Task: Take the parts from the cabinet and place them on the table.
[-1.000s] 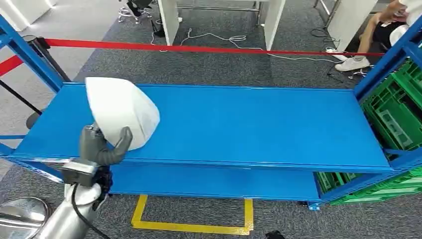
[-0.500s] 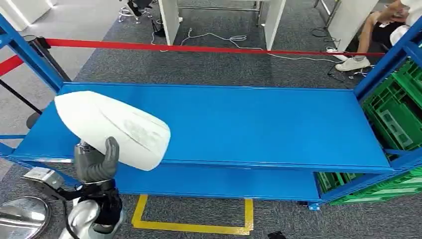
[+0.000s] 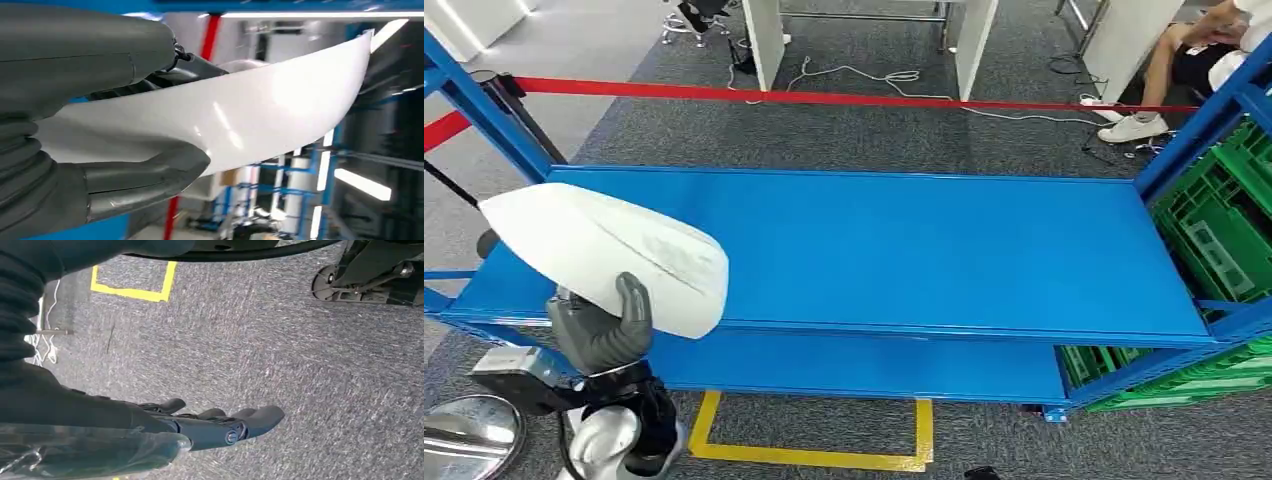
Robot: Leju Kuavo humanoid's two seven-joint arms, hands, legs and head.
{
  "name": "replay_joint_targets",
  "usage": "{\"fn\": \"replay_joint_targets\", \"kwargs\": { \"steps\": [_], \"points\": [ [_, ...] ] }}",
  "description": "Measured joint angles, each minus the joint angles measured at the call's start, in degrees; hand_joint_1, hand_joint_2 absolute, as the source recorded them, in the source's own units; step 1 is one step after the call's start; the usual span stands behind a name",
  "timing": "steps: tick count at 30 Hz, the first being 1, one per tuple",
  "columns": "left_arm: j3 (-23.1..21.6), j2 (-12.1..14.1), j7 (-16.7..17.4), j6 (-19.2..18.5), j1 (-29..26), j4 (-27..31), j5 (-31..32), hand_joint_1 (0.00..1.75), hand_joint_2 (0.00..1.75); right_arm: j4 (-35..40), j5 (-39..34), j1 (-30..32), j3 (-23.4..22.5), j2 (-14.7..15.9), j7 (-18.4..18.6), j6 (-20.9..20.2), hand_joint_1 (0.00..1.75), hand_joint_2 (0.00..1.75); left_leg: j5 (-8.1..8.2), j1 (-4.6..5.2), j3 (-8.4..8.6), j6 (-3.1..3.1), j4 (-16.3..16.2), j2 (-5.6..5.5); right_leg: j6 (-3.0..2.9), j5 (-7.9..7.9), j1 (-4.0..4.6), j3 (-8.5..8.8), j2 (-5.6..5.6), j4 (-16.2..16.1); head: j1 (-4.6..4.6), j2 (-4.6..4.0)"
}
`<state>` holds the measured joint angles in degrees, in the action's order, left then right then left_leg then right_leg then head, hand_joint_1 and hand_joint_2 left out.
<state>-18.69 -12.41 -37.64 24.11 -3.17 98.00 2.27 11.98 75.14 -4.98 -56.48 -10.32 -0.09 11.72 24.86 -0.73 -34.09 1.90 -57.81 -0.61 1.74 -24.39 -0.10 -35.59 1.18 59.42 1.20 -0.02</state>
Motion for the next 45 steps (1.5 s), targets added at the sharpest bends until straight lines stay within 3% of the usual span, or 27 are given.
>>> {"fn": "replay_joint_targets", "kwargs": {
  "steps": [3, 7, 9, 16, 18, 27, 31, 36, 45],
  "points": [
    [-1.1, 0.5, -1.8, 1.0, 0.1, 1.9, 3.3, 1.75, 1.75, 0.0, 0.5, 0.0, 0.0, 0.0, -0.1, -0.4, 0.0, 1.75, 0.0, 0.0, 0.0, 0.0, 0.0, 0.0, 0.0, 0.0, 0.0, 0.0, -0.01, 0.0, 0.02, 0.0],
    [-4.2, 2.3, -2.4, 9.5, 1.9, 7.9, 8.0, 1.75, 1.75, 0.0, 1.7, 0.0, 0.0, 0.0, -0.3, -1.0, 0.0, 1.75, -0.01, -0.01, 0.01, 0.0, 0.0, 0.0, 0.0, 0.0, 0.0, 0.02, -0.01, 0.0, 0.0, 0.0],
    [-5.4, 3.1, -2.5, 9.8, 2.1, 9.3, 7.3, 1.75, 1.75, 0.0, 1.7, -0.1, 0.0, 0.0, -0.3, -1.0, 0.0, 1.75, 0.0, -0.01, 0.03, 0.0, 0.0, -0.01, 0.0, 0.0, 0.01, 0.05, -0.03, 0.0, 0.02, 0.0],
    [-7.7, 4.7, -1.9, 6.5, 0.5, 9.9, 4.8, 1.75, 1.75, 0.0, 0.1, -0.1, 0.0, 0.0, -0.8, 0.7, 0.0, 1.75, 0.0, 0.0, 0.01, 0.0, 0.0, -0.01, 0.01, 0.0, 0.0, 0.02, -0.02, 0.0, 0.02, 0.0],
    [-7.8, 5.0, -1.1, 3.7, -0.5, 9.8, 2.9, 1.75, 1.75, 0.0, -0.9, 0.0, -0.2, 0.0, -1.6, 1.6, 0.0, 1.75, 0.0, 0.01, 0.0, -0.01, 0.0, -0.01, 0.01, 0.0, 0.0, 0.03, -0.03, 0.0, 0.02, 0.0],
    [-7.8, 5.1, -2.3, -0.5, -2.9, 10.1, 0.1, 1.75, 1.75, 0.0, 0.2, 0.1, -0.6, 0.0, -2.2, 2.2, 0.0, 1.75, 0.0, 0.0, -0.02, -0.01, 0.0, -0.02, 0.01, 0.0, 0.0, 0.0, -0.04, 0.0, 0.0, 0.0],
    [-7.9, 4.8, -2.3, -2.4, -3.1, 10.1, -1.5, 1.75, 1.75, 0.0, 1.7, 0.1, -0.5, 0.0, -0.5, 2.7, 0.0, 1.75, 0.0, 0.0, -0.01, -0.01, 0.0, -0.02, 0.03, 0.02, 0.0, 0.0, -0.04, 0.0, 0.0, 0.0],
    [-8.0, 4.7, -2.3, -7.5, -3.4, 10.1, -5.5, 1.75, 1.75, 0.0, 2.2, 0.1, -0.4, -0.2, 2.4, 4.9, 0.0, 1.75, 0.0, 0.0, -0.01, -0.01, 0.0, -0.02, 0.06, 0.03, 0.0, 0.0, -0.03, 0.0, 0.0, 0.0],
    [-7.8, 4.1, -2.3, -7.1, -4.0, 10.1, -5.8, 1.75, 1.75, 0.0, 1.1, 0.1, -0.5, -0.2, 3.9, 8.1, 0.0, 1.75, 0.0, 0.01, -0.02, -0.01, 0.0, -0.02, 0.06, 0.03, 0.0, 0.0, -0.04, 0.0, 0.0, 0.0]
  ]
}}
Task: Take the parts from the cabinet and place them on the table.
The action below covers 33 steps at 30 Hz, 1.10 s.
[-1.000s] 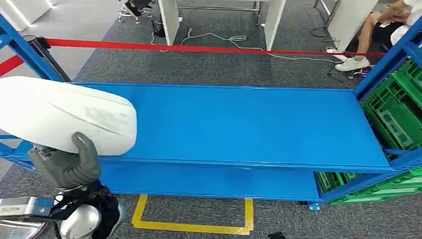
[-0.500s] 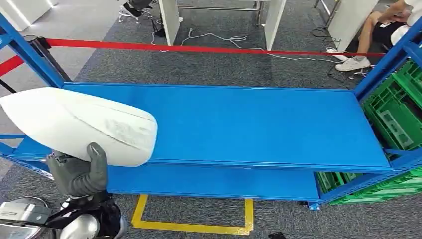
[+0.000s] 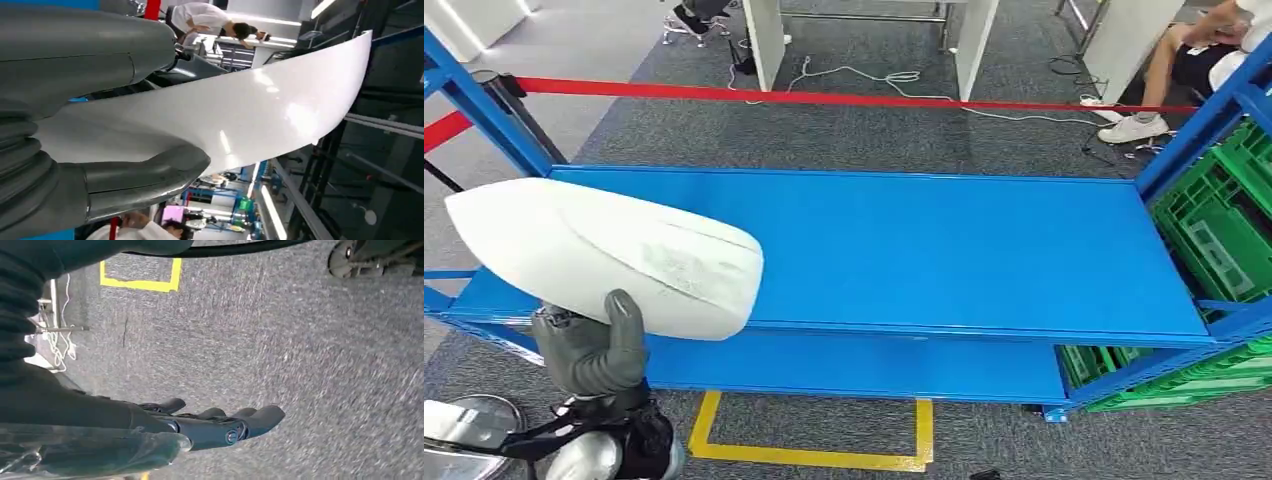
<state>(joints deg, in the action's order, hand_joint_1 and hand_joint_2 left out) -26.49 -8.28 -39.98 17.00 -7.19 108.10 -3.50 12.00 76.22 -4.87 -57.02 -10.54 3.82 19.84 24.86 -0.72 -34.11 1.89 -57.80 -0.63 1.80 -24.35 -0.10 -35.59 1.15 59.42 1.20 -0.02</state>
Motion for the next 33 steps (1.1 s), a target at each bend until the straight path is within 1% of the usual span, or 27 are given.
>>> {"fn": "replay_joint_targets", "kwargs": {
  "steps": [2, 4, 7, 9, 12, 14, 23, 25, 27, 29, 33],
  "points": [
    [0.2, -0.3, 0.5, 1.1, -0.3, 0.0, 0.8, 1.75, 1.75, 0.0, -0.1, 0.0, 0.0, 0.0, -0.2, 0.8, 0.0, 1.75, 0.0, 0.0, 0.0, 0.0, 0.0, 0.0, 0.0, 0.0, 0.0, 0.0, 0.0, 0.0, 0.02, 0.0],
    [0.9, -0.4, 2.7, 2.0, -0.4, -0.1, 1.3, 1.75, 1.75, 0.0, -0.7, 0.0, -0.1, -0.2, 0.0, 1.4, 0.0, 1.75, 0.0, 0.0, 0.0, 0.0, 0.0, 0.0, 0.0, 0.0, 0.0, 0.0, 0.0, 0.0, 0.0, 0.0],
    [2.0, -0.4, 3.6, 2.0, -0.5, -0.8, 0.7, 1.75, 1.75, 0.0, -0.9, 0.0, -0.2, -0.3, 0.2, 1.6, 0.0, 1.75, 0.0, 0.0, 0.0, 0.0, 0.0, 0.0, 0.0, 0.0, 0.0, -0.01, 0.0, 0.0, 0.02, 0.0],
    [2.9, -0.3, 3.7, 2.7, -0.5, -1.3, 2.1, 1.75, 1.75, 0.0, -0.9, 0.0, -0.4, -0.5, 0.2, 1.7, 0.0, 1.75, 0.0, -0.01, 0.0, 0.0, 0.0, 0.0, 0.0, 0.0, 0.0, -0.01, 0.01, 0.0, 0.02, 0.0],
    [3.3, -0.1, 3.3, 4.0, -0.5, -1.6, 4.9, 1.75, 1.75, 0.0, -0.9, 0.0, -0.5, -0.5, 0.2, 1.7, 0.0, 1.75, 0.0, -0.01, 0.0, 0.0, 0.0, 0.0, 0.0, 0.0, 0.0, -0.01, 0.0, 0.0, 0.0, 0.0],
    [3.5, 0.1, 3.2, 4.1, -0.5, -1.6, 5.4, 1.75, 1.75, 0.0, -0.9, 0.0, -0.5, -0.5, 0.2, 1.7, 0.0, 1.75, 0.0, 0.0, -0.01, 0.0, 0.0, 0.0, 0.0, 0.0, 0.0, -0.01, 0.0, 0.0, 0.0, 0.0],
    [4.1, 0.4, 2.8, 3.5, -0.6, -1.5, 4.7, 1.75, 1.75, 0.0, -0.9, 0.0, -0.9, -0.6, 0.2, 1.7, 0.0, 1.75, 0.0, 0.0, -0.01, 0.0, 0.0, 0.0, 0.0, 0.0, 0.0, 0.0, 0.0, 0.0, 0.0, 0.0],
    [4.1, 0.6, 1.8, 2.0, -0.8, -1.3, 3.5, 1.75, 1.75, 0.0, -0.9, 0.0, -1.0, -0.6, 0.1, 1.6, 0.0, 1.75, 0.0, 0.0, 0.0, 0.0, 0.0, 0.0, 0.0, 0.0, 0.0, -0.01, 0.0, 0.0, 0.0, 0.0],
    [3.7, 0.6, 0.5, 0.9, -1.3, 0.0, 3.9, 1.75, 1.75, 0.0, -0.8, 0.0, -1.0, -0.6, -0.2, 1.3, 0.0, 1.75, 0.0, 0.0, -0.01, 0.0, 0.0, 0.0, 0.0, 0.0, 0.0, -0.01, 0.0, 0.0, 0.0, 0.0],
    [2.7, 0.6, 0.1, 2.0, -1.5, 1.7, 6.1, 1.75, 1.75, 0.0, -0.5, 0.0, -1.0, -0.6, -0.2, 1.2, 0.0, 1.75, 0.0, 0.0, -0.01, 0.0, 0.0, 0.0, 0.0, 0.0, 0.0, -0.01, -0.01, 0.0, 0.0, 0.0],
    [0.6, 1.0, 0.0, 3.3, -1.5, 3.5, 7.6, 1.75, 1.75, 0.0, 0.2, 0.0, -1.0, -0.6, 0.1, 1.2, 0.0, 1.75, 0.0, 0.0, -0.01, 0.0, 0.0, 0.0, 0.0, 0.0, 0.0, -0.01, -0.01, 0.0, 0.02, 0.0]
  ]
}}
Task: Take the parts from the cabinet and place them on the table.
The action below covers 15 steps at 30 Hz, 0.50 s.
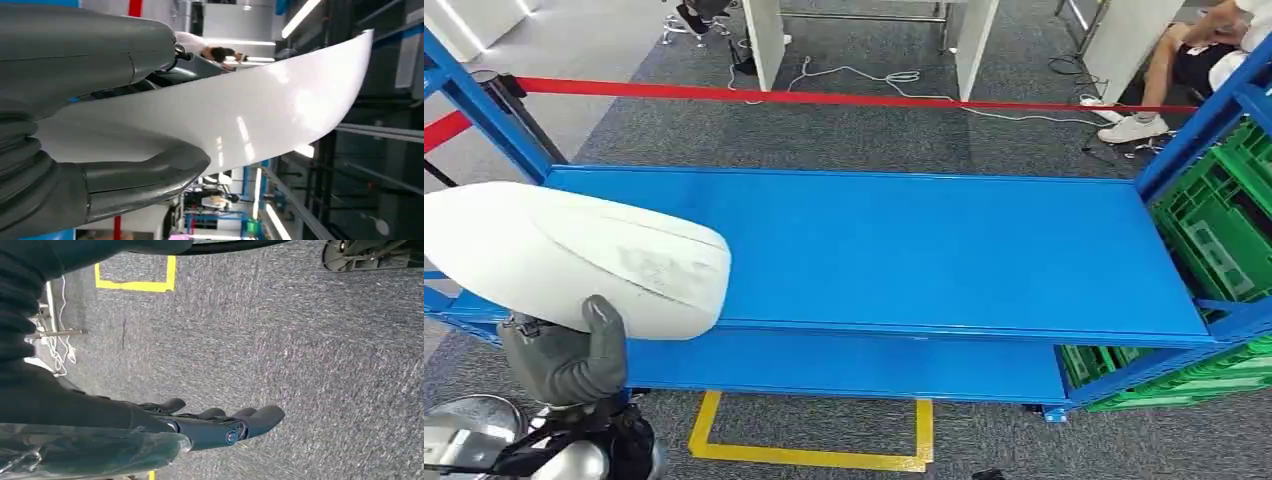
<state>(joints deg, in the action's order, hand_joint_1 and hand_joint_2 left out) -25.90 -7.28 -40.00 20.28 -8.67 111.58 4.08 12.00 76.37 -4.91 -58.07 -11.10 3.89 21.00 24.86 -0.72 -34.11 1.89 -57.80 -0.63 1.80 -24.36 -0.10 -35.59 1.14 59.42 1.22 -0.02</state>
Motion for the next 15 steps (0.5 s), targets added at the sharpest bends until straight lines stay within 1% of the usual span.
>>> {"fn": "replay_joint_targets", "kwargs": {
  "steps": [4, 10, 12, 14, 15],
  "points": [
    [-2.5, 0.7, 0.0, 1.6, 0.8, 0.1, 2.3, 1.75, 1.75, 0.0, 0.2, -0.1, 0.0, 0.0, 1.4, 0.2, 0.0, 1.75, 0.0, 0.0, 0.0, 0.0, 0.0, 0.0, 0.01, 0.01, 0.0, 0.0, 0.0, 0.0, -0.02, 0.0],
    [-4.6, 1.6, 0.0, 2.4, 1.7, 0.1, 3.0, 1.75, 1.75, 0.0, 0.0, -0.1, 0.0, 0.0, 2.0, 1.0, 0.0, 1.75, 0.0, 0.0, 0.01, 0.0, 0.0, 0.0, 0.01, 0.01, 0.0, 0.0, 0.0, 0.0, -0.02, 0.0],
    [-5.2, 2.0, 0.0, 2.2, 2.0, 0.1, 2.6, 1.75, 1.75, 0.0, 0.0, -0.1, -0.1, 0.0, 2.0, 1.1, 0.0, 1.75, -0.01, 0.0, 0.0, 0.0, 0.0, 0.0, 0.01, 0.01, 0.0, 0.0, 0.0, 0.0, -0.02, 0.0],
    [-5.7, 2.4, 0.0, 0.9, 2.4, 0.1, 1.7, 1.75, 1.75, 0.0, 0.0, -0.1, -0.1, 0.0, 2.0, 1.1, 0.0, 1.75, 0.0, 0.0, 0.0, 0.0, 0.0, 0.0, 0.01, 0.01, 0.0, 0.0, 0.01, 0.0, -0.02, 0.0],
    [-5.8, 2.6, 0.0, 0.5, 2.5, 0.0, 1.7, 1.75, 1.75, 0.0, -0.1, -0.1, -0.1, 0.0, 2.0, 1.1, 0.0, 1.75, 0.15, 0.14, -0.03, -0.26, -0.1, -0.01, 0.2, 0.1, -0.2, 0.04, 0.01, -0.1, 0.0, 0.0]
  ]
}}
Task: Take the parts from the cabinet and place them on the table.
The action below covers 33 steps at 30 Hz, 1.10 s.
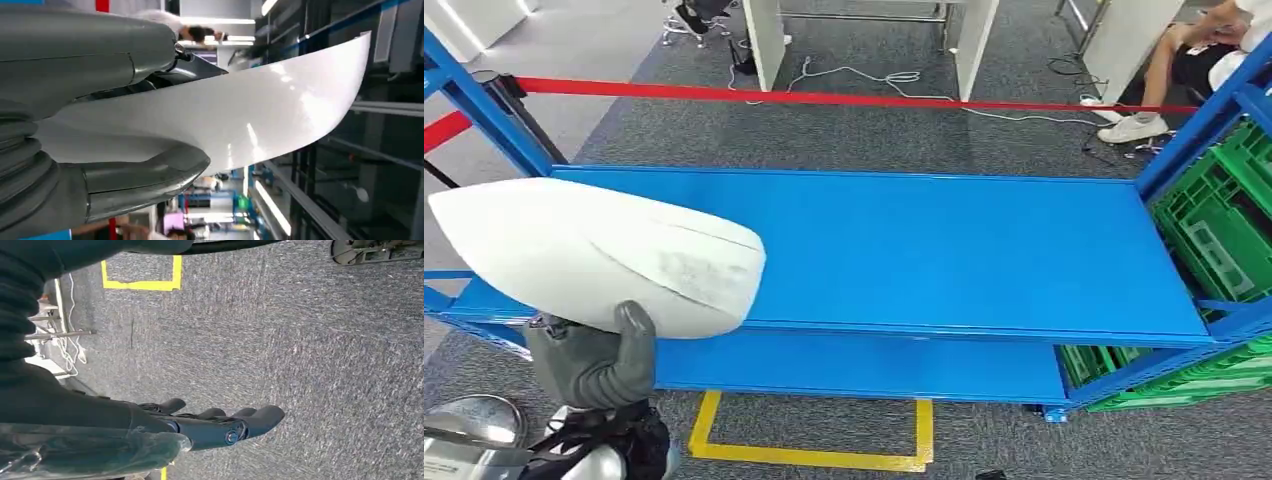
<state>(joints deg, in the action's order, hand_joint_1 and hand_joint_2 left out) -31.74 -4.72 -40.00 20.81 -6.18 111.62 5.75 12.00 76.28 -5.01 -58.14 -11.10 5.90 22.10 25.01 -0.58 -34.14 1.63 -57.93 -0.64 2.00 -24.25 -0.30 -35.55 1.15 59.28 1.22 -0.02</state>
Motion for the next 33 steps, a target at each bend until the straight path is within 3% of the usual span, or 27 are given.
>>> {"fn": "replay_joint_targets", "kwargs": {
  "steps": [4, 7, 8, 9, 12, 13, 14, 15, 17, 18, 19, 20, 22, 23, 24, 26, 27, 28, 29, 30, 32, 33],
  "points": [
    [-0.5, 0.4, 0.0, -0.5, 0.1, -0.2, 0.0, 1.75, 1.75, 0.0, 0.0, 0.0, -0.1, 0.0, 0.0, 0.0, 0.0, 1.75, 0.11, 0.39, -0.03, -0.49, 0.0, 0.0, 0.41, -0.02, -0.41, 0.01, 0.01, 0.0, -0.04, 0.0],
    [-0.6, 0.6, 0.0, -0.5, 0.1, -0.2, 0.0, 1.75, 1.75, 0.0, 0.0, 0.0, -0.1, 0.0, -0.1, -0.1, 0.0, 1.75, -0.8, 0.52, 0.14, -1.39, 0.7, 0.02, 1.3, 0.65, -0.57, 0.3, 0.06, -0.6, -0.09, 0.0],
    [-0.6, 0.5, 0.0, -0.5, 0.2, -0.3, 0.0, 1.75, 1.75, 0.0, 0.0, 0.0, -0.1, 0.0, -0.3, -0.1, 0.0, 1.75, -1.38, 0.11, 0.49, -1.55, 1.5, 0.28, 1.32, -0.17, -0.65, -0.12, -0.18, -0.3, 0.0, 0.0],
    [-0.6, 0.5, 0.0, -0.5, 0.2, -0.3, 0.0, 1.75, 1.75, 0.0, 0.0, 0.0, -0.2, 0.0, -0.3, -0.1, 0.0, 1.75, -1.54, 0.04, 0.5, -1.83, 1.8, 0.33, 1.37, -2.25, -0.5, -0.57, -0.43, 1.4, 0.15, 0.0],
    [-0.6, 0.6, 0.0, -0.5, 0.2, -0.4, 0.1, 1.75, 1.75, 0.0, -0.1, 0.0, -0.2, 0.0, -0.4, -0.1, 0.0, 1.75, -1.72, 0.0, 0.21, -1.93, 1.8, 0.56, 1.72, -9.44, -0.62, -5.0, -0.6, 14.3, 0.26, 0.0],
    [-0.6, 0.7, 0.0, -0.5, 0.2, -0.5, 0.1, 1.75, 1.75, 0.0, -0.1, 0.0, -0.2, 0.0, -0.4, -0.1, 0.0, 1.75, -1.85, 0.0, 0.08, -1.81, 1.8, 0.6, 1.88, -10.15, -0.61, -5.68, -0.6, 16.8, 0.31, 0.0],
    [-0.6, 0.8, 0.0, -0.5, 0.2, -0.5, 0.1, 1.75, 1.75, 0.0, -0.1, 0.1, -0.2, 0.0, -0.4, -0.1, 0.0, 1.75, -2.01, -0.05, -0.07, -1.65, 1.8, 0.59, 2.0, -9.3, -0.7, -4.89, -0.64, 16.1, 0.26, 0.0],
    [-0.6, 0.9, 0.0, -0.5, 0.2, -0.6, 0.1, 1.75, 1.75, 0.0, -0.1, 0.0, -0.2, 0.0, -0.4, -0.1, 0.0, 1.75, -2.15, -0.17, -0.2, -1.45, 1.7, 0.57, 2.11, -7.51, -0.83, -2.92, -0.68, 13.1, 0.31, 0.0],
    [-0.6, 0.9, 0.0, -0.5, 0.2, -0.6, 0.1, 1.75, 1.75, 0.0, 0.0, 0.0, -0.2, 0.1, -0.4, -0.1, 0.0, 1.75, -2.35, -0.51, -0.44, -0.81, 1.4, 0.48, 2.67, -3.55, -1.24, 3.76, -0.79, 2.2, 0.33, 0.0],
    [-0.6, 0.8, 0.0, -0.5, 0.2, -0.6, 0.0, 1.75, 1.75, 0.0, 0.0, -0.3, -0.2, 0.0, -0.5, -0.2, 0.0, 1.75, -2.44, -0.31, -0.7, -0.23, 1.2, 0.44, 2.99, -5.09, -1.13, 5.5, -0.4, -0.6, 0.56, 0.0],
    [-0.6, 0.8, 0.0, -0.5, 0.2, -0.6, -0.2, 1.75, 1.75, 0.0, 0.0, -0.3, -0.2, -0.1, -0.5, -0.2, 0.0, 1.75, -2.59, -0.21, -0.8, 0.15, 1.2, 0.37, 1.71, -3.6, -0.99, 5.22, 0.16, 0.3, 0.46, 0.0],
    [-0.7, 0.8, 0.0, -0.5, 0.2, -0.6, -0.2, 1.75, 1.75, 0.0, 0.0, -0.3, -0.2, -0.1, -0.5, -0.2, 0.0, 1.75, -2.84, -0.15, -0.8, 0.49, 0.8, 0.24, 1.13, -4.13, -1.09, 4.73, 0.18, 0.0, 0.26, 0.0],
    [-0.7, 0.9, 0.0, -0.5, 0.2, -0.6, -0.3, 1.75, 1.75, 0.0, 0.0, -0.4, -0.2, -0.1, -0.5, -0.2, 0.0, 1.75, -3.48, -0.34, -0.95, 1.18, 1.1, 0.18, 0.27, -3.77, -0.83, 4.27, 0.2, 0.5, 0.22, 0.0],
    [-0.7, 0.9, 0.0, -0.5, 0.2, -0.6, -0.3, 1.75, 1.75, 0.0, 0.0, -0.4, -0.2, -0.1, -0.5, -0.2, 0.0, 1.75, -3.19, -0.5, -1.28, 1.47, 0.9, 0.2, -0.48, -3.29, -1.0, 3.7, 0.01, 0.2, 0.2, 0.0],
    [-0.7, 0.9, 0.0, -0.4, 0.2, -0.6, -0.2, 1.75, 1.75, 0.0, 0.0, -0.4, -0.2, -0.1, -0.5, -0.2, 0.0, 1.75, -0.77, -0.47, -1.98, 1.59, -0.5, 0.33, -0.93, -2.81, -0.94, 3.41, -0.08, 0.2, -0.04, 0.0],
    [-0.7, 0.9, 0.0, -0.3, 0.2, -0.6, -0.2, 1.75, 1.75, 0.0, 0.0, -0.4, -0.2, -0.1, -0.5, -0.2, 0.0, 1.75, 5.57, -0.37, -4.57, 1.71, -8.3, 0.33, -1.46, -1.93, -0.78, 2.19, -0.21, 0.2, -0.37, 0.0],
    [-0.7, 0.9, 0.0, -0.3, 0.2, -0.6, -0.2, 1.75, 1.75, 0.0, 0.0, -0.4, -0.2, -0.1, -0.5, -0.2, 0.0, 1.75, 7.88, -0.36, -5.89, 1.71, -12.6, 0.33, -1.57, -1.51, -0.61, 1.58, -0.33, 0.2, -0.31, 0.0],
    [-0.7, 1.0, 0.0, -0.2, 0.2, -0.7, -0.2, 1.75, 1.75, 0.0, 0.0, -0.4, -0.2, -0.1, -0.5, -0.2, 0.0, 1.75, 8.96, -0.35, -6.6, 1.63, -15.8, 0.33, -1.65, -1.15, -0.46, 0.95, -0.43, 0.3, -0.35, 0.0],
    [-0.7, 1.0, 0.0, -0.2, 0.2, -0.7, -0.2, 1.75, 1.75, 0.0, 0.1, -0.4, -0.2, -0.1, -0.5, -0.2, 0.0, 1.75, 8.39, -0.32, -6.06, 1.42, -16.4, 0.33, -1.65, -0.68, -0.3, 0.3, -0.48, 0.3, -0.35, 0.0],
    [-0.7, 1.0, 0.0, 0.1, 0.2, -0.6, 0.2, 1.75, 1.75, 0.0, 0.2, -0.4, -0.2, -0.1, -0.6, -0.2, 0.0, 1.75, 6.57, -0.26, -4.48, 1.13, -14.7, 0.33, -1.6, -0.47, -0.19, -0.27, -0.46, 0.3, -0.31, 0.0],
    [-0.7, 1.0, 0.0, 1.4, 0.3, -0.6, 0.9, 1.75, 1.75, 0.0, -0.1, -0.4, -0.2, -0.1, -2.2, -0.3, 0.0, 1.75, 2.74, 0.05, 1.27, 0.38, -6.7, 0.33, -1.33, 0.27, -0.1, -1.01, -0.44, 0.3, -0.33, 0.0],
    [-0.7, 1.0, 0.0, 1.9, 0.3, -0.4, 1.1, 1.75, 1.75, 0.0, 0.0, -0.4, -0.2, -0.1, -2.8, -0.3, 0.0, 1.75, 3.01, 0.25, 4.59, -0.02, -2.1, 0.37, -1.08, 0.57, -0.12, -1.1, -0.42, 0.3, -0.35, 0.0]
  ]
}}
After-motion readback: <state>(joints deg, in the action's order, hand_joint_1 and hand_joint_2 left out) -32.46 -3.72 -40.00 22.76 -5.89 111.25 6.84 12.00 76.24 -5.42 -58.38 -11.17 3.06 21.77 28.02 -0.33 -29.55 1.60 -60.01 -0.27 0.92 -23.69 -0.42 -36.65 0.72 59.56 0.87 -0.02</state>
